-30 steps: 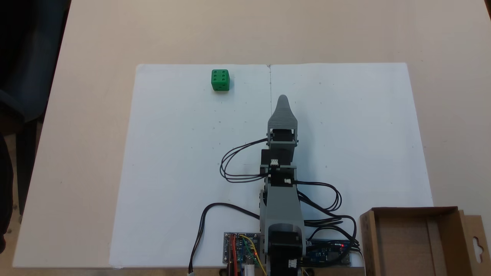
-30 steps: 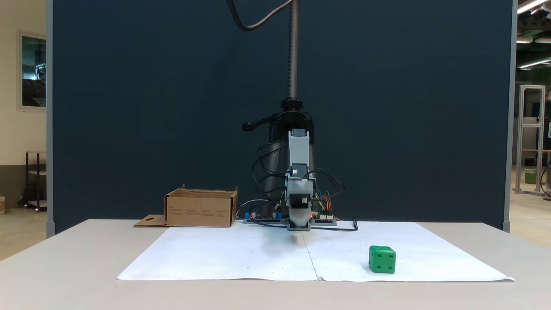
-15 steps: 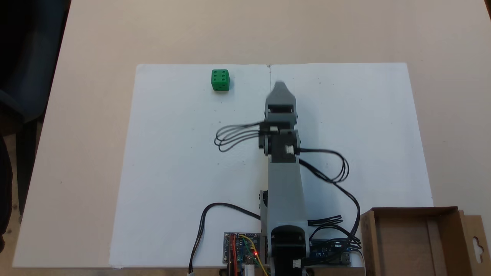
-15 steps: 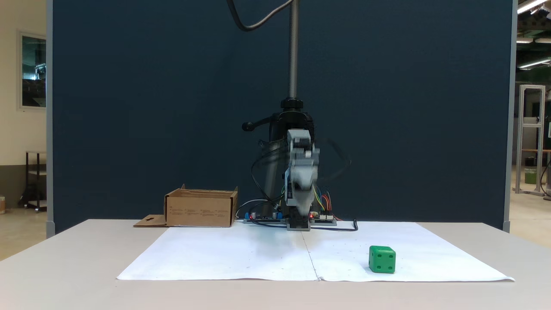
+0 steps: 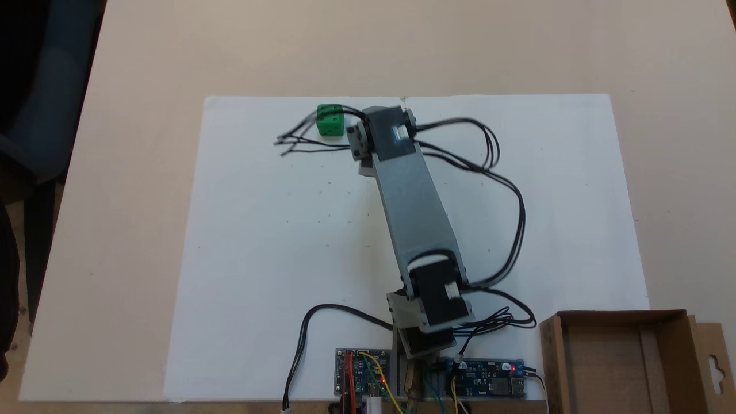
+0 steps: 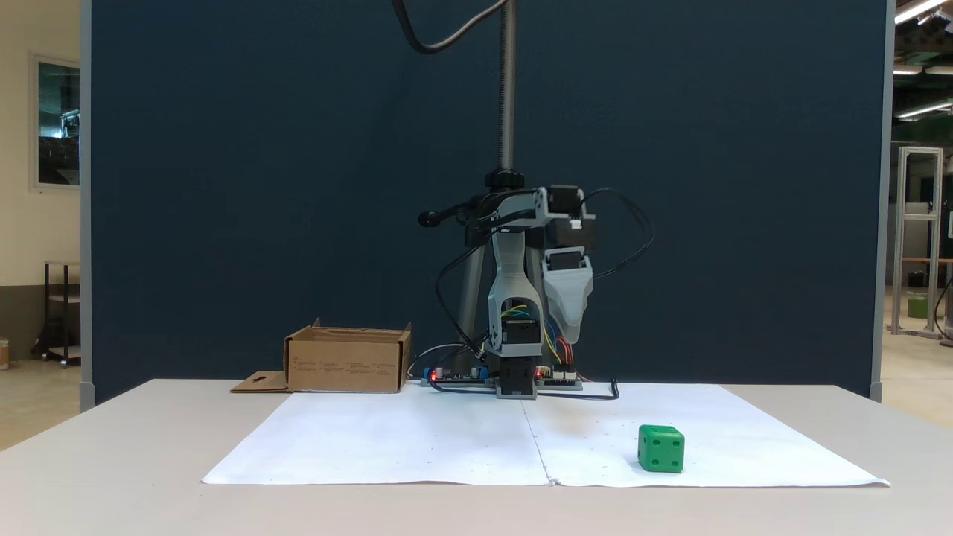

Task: Grasp a green dice and put it in the bin.

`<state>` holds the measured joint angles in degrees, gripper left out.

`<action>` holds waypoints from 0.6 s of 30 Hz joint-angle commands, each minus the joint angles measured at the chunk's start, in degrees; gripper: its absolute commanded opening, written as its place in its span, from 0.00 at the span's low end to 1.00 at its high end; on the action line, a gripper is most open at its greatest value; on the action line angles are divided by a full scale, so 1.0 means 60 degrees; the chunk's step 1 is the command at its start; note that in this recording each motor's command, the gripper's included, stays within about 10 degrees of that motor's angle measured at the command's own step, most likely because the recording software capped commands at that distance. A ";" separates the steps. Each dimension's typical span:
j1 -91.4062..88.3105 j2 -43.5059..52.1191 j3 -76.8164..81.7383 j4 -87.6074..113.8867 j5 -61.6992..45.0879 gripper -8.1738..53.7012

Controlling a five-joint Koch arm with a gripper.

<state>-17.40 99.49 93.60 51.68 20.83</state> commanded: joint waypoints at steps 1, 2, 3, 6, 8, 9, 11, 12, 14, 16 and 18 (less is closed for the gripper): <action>-0.0439 -0.0264 -0.0864 0.1392 0.1128 0.83; -0.0586 -0.0454 -0.1172 0.1436 0.1260 0.83; -0.0703 -0.0659 -0.1523 0.1523 0.1392 0.83; -0.0820 -0.1436 -0.2373 0.1538 0.1626 0.83; -0.0820 -0.2021 -0.2959 0.1538 0.1685 0.83; -0.0820 -0.2271 -0.3179 0.1523 0.1685 0.83; -0.0776 -0.2798 -0.3691 0.1465 0.1714 0.83; -0.0762 -0.3091 -0.3940 0.1436 0.1714 0.83; -0.0732 -0.3604 -0.4482 0.1421 0.1714 0.83; -0.0718 -0.4043 -0.4995 0.1421 0.1787 0.83; -0.0718 -0.4365 -0.5464 0.1436 0.1860 0.83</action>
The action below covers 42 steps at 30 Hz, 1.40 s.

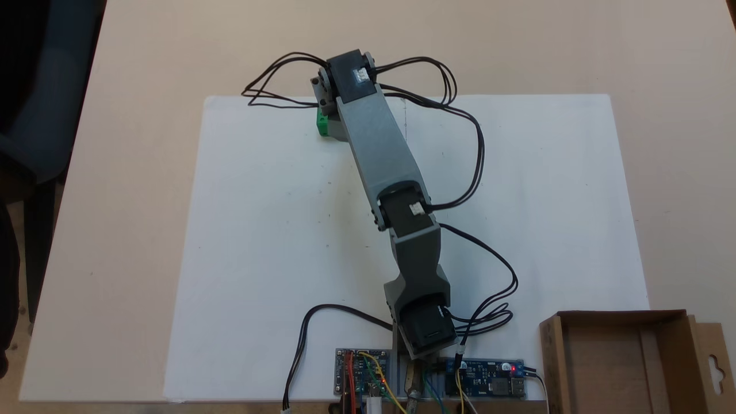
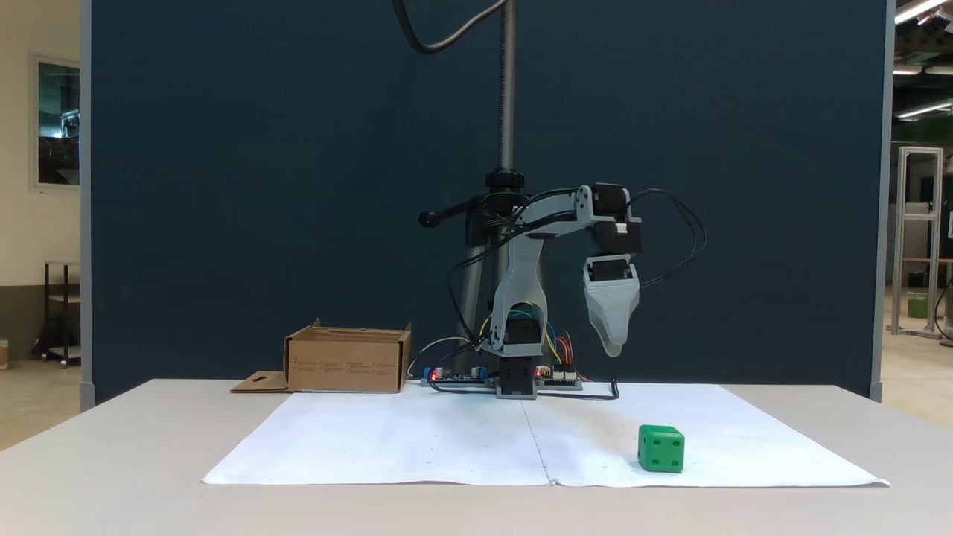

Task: Grasp a green dice and put it in the bin.

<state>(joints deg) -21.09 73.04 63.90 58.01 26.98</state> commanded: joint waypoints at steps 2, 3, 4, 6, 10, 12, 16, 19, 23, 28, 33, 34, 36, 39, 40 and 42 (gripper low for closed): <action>-0.0117 -0.0337 -0.0937 0.0381 0.0938 0.82; -0.0132 -0.0571 -0.1201 0.0396 0.0967 0.82; -0.0146 -0.0747 -0.1392 0.0396 0.0996 0.82; -0.0161 -0.1157 -0.1816 0.0396 0.1040 0.82; -0.0220 -0.1802 -0.2285 0.0381 0.1113 0.82; -0.0278 -0.2080 -0.2461 0.0366 0.1172 0.82; -0.0366 -0.2505 -0.2813 0.0322 0.1201 0.81; -0.0469 -0.2739 -0.2930 0.0264 0.1201 0.81; -0.0557 -0.2944 -0.2930 0.0103 0.1201 0.81; -0.0601 -0.3193 -0.2944 -0.0029 0.1201 0.81; -0.0630 -0.3413 -0.2944 -0.0161 0.1187 0.81; -0.0630 -0.3472 -0.2944 -0.0190 0.1201 0.81; -0.0630 -0.3545 -0.2944 -0.0234 0.1187 0.81; -0.0630 -0.3677 -0.2930 -0.0352 0.1187 0.81; -0.0630 -0.3721 -0.2944 -0.0425 0.1187 0.81; -0.0645 -0.3765 -0.2944 -0.0513 0.1187 0.81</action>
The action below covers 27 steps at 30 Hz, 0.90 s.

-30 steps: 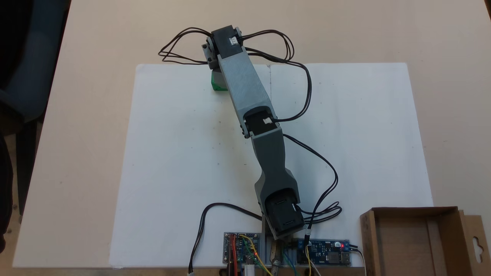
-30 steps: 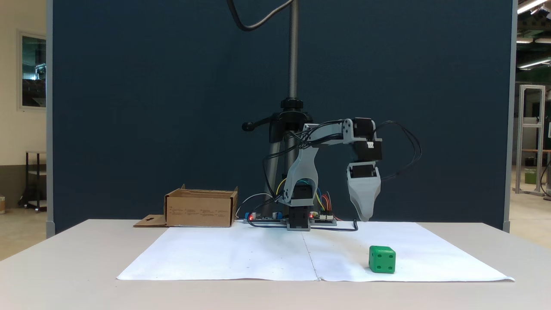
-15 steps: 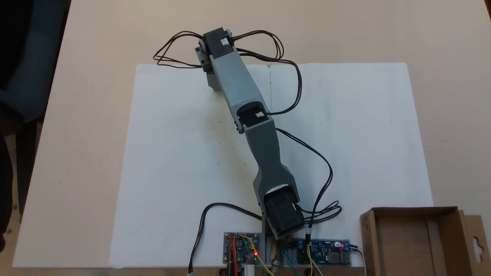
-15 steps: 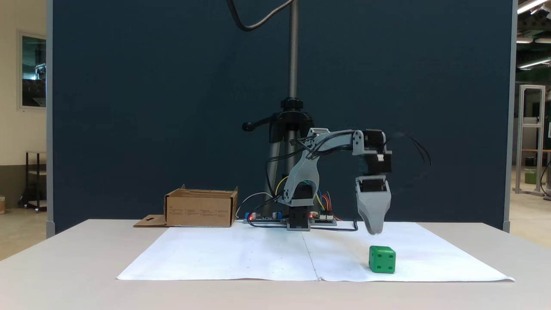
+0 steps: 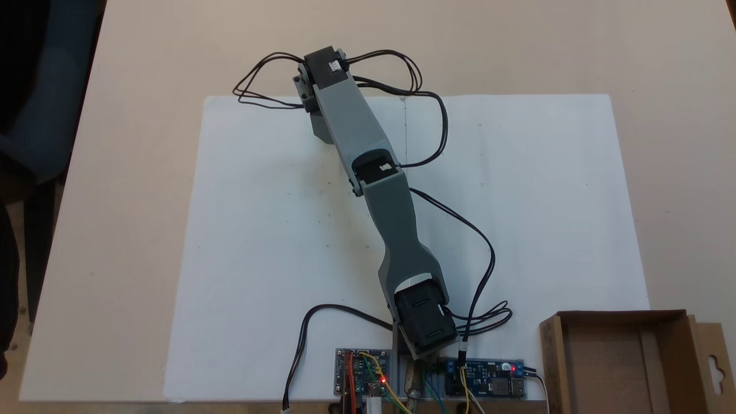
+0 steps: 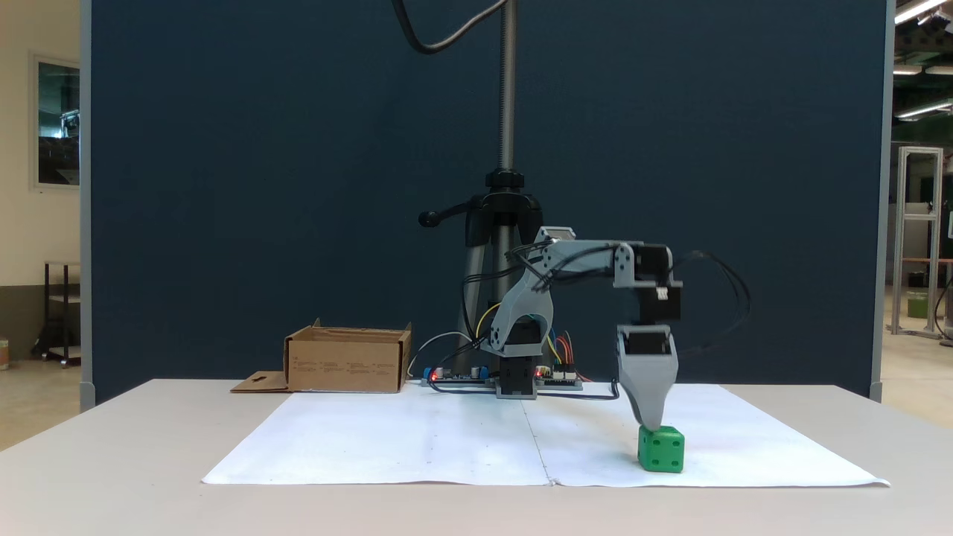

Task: Grasp a green dice and put it in the bin.

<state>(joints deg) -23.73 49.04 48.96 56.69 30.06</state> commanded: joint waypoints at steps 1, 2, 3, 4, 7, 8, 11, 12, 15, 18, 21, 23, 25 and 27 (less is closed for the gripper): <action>-0.0220 0.0234 -0.0454 -0.0337 0.0674 0.81; -0.0249 0.0234 -0.0454 -0.0410 0.0674 0.81; -0.0249 0.0220 -0.0454 -0.0483 0.0674 0.81; -0.0264 0.0176 -0.0454 -0.0586 0.0688 0.81; -0.0293 0.0103 -0.0498 -0.0864 0.0674 0.80; -0.0293 0.0073 -0.0527 -0.0908 0.0674 0.80; -0.0337 -0.0044 -0.0674 -0.0996 0.0674 0.80; -0.0337 -0.0117 -0.0718 -0.0996 0.0674 0.80; -0.0337 -0.0249 -0.0747 -0.1069 0.0674 0.80; -0.0352 -0.0381 -0.0747 -0.1230 0.0674 0.80; -0.0396 -0.0498 -0.0747 -0.1274 0.0674 0.80; -0.0410 -0.0527 -0.0747 -0.1260 0.0674 0.80; -0.0410 -0.0557 -0.0747 -0.1260 0.0674 0.80; -0.0410 -0.0630 -0.0747 -0.1274 0.0674 0.80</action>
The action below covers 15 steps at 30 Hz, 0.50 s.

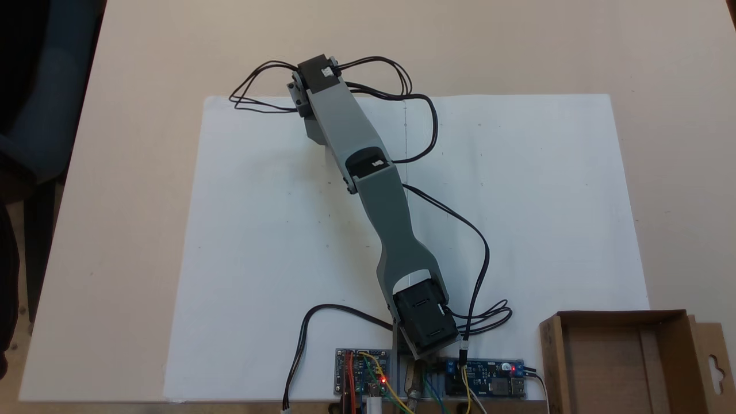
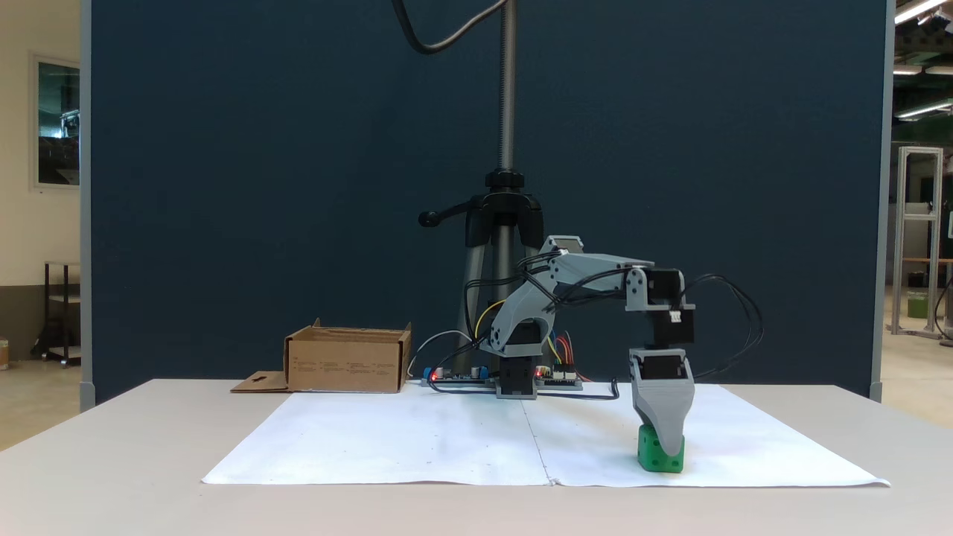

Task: Grasp a green dice and put it in the bin.

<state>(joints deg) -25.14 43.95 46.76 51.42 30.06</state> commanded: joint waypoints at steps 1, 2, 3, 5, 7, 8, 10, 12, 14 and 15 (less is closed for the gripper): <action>-0.0176 0.0190 -0.0381 -0.0425 0.0674 0.80; -0.0176 0.0117 -0.0381 -0.0454 0.0674 0.80; -0.0176 0.0059 -0.0381 -0.0527 0.0674 0.80; -0.0190 0.0000 -0.0381 -0.0615 0.0659 0.80; -0.0176 -0.0029 -0.0381 -0.0630 0.0659 0.80; -0.0176 -0.0029 -0.0381 -0.0630 0.0659 0.80; -0.0176 -0.0044 -0.0381 -0.0615 0.0659 0.80; -0.0161 -0.0044 -0.0381 -0.0586 0.0659 0.80; -0.0146 -0.0044 -0.0381 -0.0542 0.0659 0.80; -0.0146 -0.0044 -0.0381 -0.0513 0.0659 0.80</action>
<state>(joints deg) -25.22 42.10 46.85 49.22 29.97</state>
